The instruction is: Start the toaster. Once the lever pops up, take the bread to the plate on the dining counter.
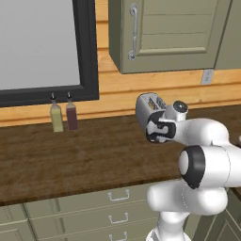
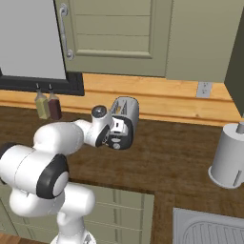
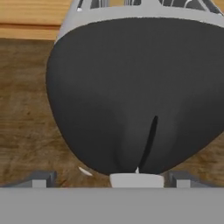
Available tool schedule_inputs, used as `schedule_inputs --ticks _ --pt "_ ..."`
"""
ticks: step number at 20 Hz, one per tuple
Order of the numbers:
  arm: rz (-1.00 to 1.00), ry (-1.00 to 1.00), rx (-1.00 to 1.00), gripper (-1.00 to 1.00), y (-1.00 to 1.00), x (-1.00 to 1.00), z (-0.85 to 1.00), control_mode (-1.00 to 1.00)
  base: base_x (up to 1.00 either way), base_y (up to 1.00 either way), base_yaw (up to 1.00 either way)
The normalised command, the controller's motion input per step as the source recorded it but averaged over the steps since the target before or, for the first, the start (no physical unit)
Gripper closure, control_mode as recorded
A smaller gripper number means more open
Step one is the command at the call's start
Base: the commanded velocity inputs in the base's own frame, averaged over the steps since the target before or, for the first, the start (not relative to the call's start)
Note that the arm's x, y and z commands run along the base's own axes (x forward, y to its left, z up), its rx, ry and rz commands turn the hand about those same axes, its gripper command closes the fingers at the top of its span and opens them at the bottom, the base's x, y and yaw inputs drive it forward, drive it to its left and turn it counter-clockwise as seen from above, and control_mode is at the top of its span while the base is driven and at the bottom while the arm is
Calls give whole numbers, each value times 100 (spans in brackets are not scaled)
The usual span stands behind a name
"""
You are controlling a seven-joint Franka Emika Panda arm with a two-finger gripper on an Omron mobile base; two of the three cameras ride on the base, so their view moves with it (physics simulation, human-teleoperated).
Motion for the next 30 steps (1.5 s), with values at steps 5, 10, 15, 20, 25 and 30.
schedule_inputs --ticks 5,10,15,20,25,30 --pt "0 -1 0 -100 0 0 36 -100 0 0 0" --pt "0 -17 0 -100 -2 -12 35 -100 0 0 0" --pt "0 -19 0 -100 0 -8 38 -100 0 0 0" --pt "0 -16 1 -100 0 0 40 -100 0 0 0" --pt "0 -7 1 -100 0 0 38 -100 0 0 0" --pt "0 -1 0 -100 0 10 21 -100 0 0 0"
